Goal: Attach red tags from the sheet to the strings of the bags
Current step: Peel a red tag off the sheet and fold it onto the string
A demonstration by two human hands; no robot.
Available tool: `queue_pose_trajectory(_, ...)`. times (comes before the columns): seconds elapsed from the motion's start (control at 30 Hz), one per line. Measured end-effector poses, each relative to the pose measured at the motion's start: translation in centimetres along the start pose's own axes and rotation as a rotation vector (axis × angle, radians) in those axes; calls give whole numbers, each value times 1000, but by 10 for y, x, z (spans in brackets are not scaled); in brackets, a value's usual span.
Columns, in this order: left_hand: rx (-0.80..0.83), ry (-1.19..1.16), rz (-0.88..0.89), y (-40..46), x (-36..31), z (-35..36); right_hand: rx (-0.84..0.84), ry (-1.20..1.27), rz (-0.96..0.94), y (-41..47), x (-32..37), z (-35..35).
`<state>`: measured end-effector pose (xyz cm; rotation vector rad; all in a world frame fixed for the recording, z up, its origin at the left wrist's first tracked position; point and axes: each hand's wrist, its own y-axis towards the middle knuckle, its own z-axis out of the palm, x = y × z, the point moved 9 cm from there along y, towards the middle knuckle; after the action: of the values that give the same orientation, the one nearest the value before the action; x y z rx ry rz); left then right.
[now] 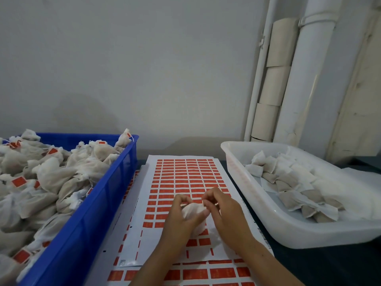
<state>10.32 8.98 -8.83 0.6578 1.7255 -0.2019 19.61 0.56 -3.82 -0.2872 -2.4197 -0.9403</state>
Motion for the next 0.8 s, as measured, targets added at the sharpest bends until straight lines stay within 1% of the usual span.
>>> queue_pose_trajectory(0.1, -17, -24, 45, -1, -7, -2, 49, -140, -96, -2, 9, 1)
queue_pose_trajectory(0.17, -49, -46, 54, -2, -8, -6, 28, -227, -178, -3, 19, -3)
queue_pose_trajectory(0.23, -86, -59, 40, -1, -5, -10, -11, -258, -236, -5, 24, -5)
queue_pose_trajectory(0.33, -120, -59, 24, -1, -1, -13, 4, -152, -183, -7, 21, -3)
queue_pose_trajectory(0.43, -143, -12, 91, -1, -8, -16, -27, -168, -178, -8, 20, -2)
queue_pose_trajectory(0.57, -153, -1, 161, -4, -14, -17, -14, -177, -127, -7, 18, 2)
queue_pose_trajectory(0.67, -192, 31, 166, -2, -14, -23, -1, -197, -45, -4, 7, 1)
queue_pose_trajectory(0.8, -227, 72, 141, 4, -11, -28, -59, -148, 73, -1, -10, -6)
